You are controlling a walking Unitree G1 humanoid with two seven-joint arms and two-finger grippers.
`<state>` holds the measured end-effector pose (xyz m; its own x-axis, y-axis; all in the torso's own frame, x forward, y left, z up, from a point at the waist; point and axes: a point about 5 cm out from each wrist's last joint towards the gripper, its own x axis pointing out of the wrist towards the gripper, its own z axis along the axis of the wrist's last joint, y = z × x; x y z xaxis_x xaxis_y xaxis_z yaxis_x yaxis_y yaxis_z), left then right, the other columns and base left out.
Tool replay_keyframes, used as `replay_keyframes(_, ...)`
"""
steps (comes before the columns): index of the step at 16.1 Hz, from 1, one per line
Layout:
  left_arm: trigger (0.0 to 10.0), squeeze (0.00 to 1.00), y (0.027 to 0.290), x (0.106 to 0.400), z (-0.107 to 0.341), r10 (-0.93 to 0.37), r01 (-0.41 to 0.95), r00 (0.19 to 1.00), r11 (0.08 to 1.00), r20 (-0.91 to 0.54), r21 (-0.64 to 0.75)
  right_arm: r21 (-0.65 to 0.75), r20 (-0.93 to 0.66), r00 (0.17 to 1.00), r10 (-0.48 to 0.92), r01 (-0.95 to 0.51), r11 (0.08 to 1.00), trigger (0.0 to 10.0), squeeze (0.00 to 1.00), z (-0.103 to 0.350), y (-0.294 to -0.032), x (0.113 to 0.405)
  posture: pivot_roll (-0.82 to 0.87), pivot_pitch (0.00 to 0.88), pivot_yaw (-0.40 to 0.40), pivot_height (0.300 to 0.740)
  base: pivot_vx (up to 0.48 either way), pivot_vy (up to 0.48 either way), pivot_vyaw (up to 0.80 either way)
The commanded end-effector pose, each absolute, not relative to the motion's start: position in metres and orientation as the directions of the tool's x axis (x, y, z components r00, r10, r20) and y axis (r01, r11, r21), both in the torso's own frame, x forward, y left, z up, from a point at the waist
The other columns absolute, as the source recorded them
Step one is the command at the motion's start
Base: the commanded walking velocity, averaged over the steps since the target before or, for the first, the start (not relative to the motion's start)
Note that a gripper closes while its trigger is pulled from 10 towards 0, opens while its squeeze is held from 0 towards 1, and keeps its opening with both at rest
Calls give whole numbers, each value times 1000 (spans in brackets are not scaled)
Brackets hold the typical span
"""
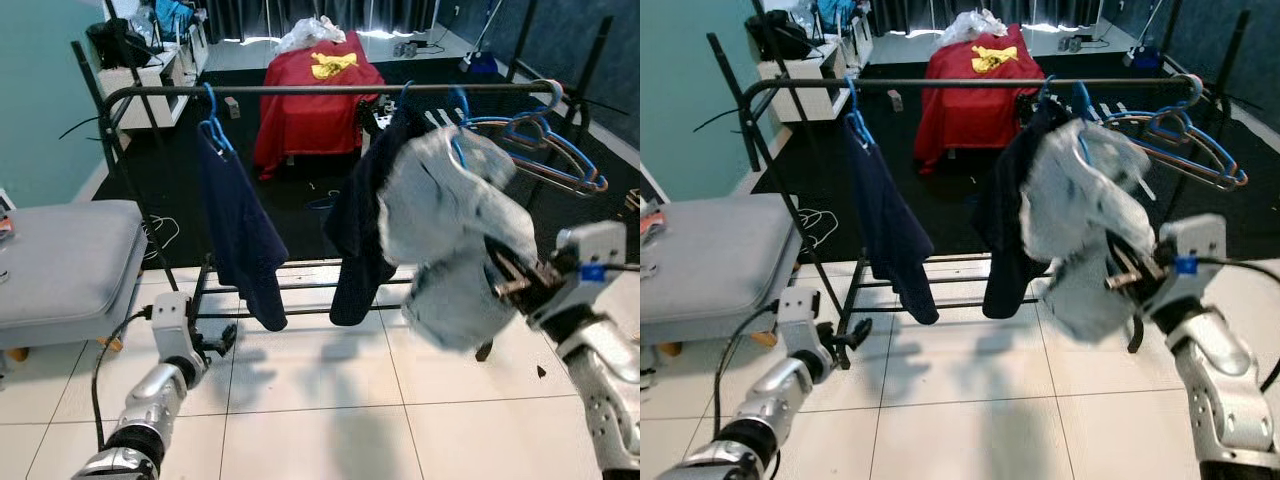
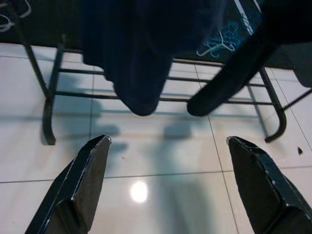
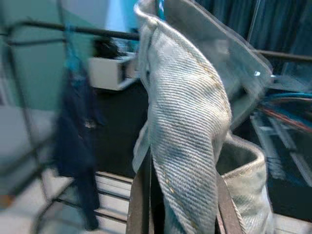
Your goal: Hang hanger
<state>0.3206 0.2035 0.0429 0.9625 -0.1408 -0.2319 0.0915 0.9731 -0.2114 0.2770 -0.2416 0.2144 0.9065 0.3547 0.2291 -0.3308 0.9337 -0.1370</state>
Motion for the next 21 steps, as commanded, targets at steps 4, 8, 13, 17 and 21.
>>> replay_keyframes(4, 10000, 0, 217, 327, 58, -105, 78, 980, 985, -171, -154, -156, 231, 767, 599, -579, 800, 10000, 0, 241, -200, 262, -93, 64, 28, 740, 202, 0, 0)
replay_keyframes(8, 10000, 0, 216, 329, 61, -121, 96, 980, 983, -156, -155, -184, 205, 815, 542, -512, 839, 10000, 0, 246, -204, 270, -97, 65, 29, 740, 331, 0, 0)
replay_keyframes(13, 10000, 0, 213, 330, 62, -135, 111, 979, 981, -150, -158, -193, 170, 858, 485, -454, 870, 10000, 0, 240, -208, 275, -95, 64, 30, 740, 362, 0, 0)
replay_keyframes(17, 10000, 0, 207, 330, 62, -165, 142, 975, 977, -146, -157, -171, 125, 907, 401, -379, 910, 10000, 0, 236, -213, 280, -92, 66, 32, 740, 368, 0, 0)
replay_keyframes(21, 10000, 0, 207, 330, 61, -168, 145, 975, 977, -146, -157, -167, 120, 916, 382, -361, 918, 10000, 0, 236, -215, 282, -90, 67, 32, 740, 424, 0, -778)
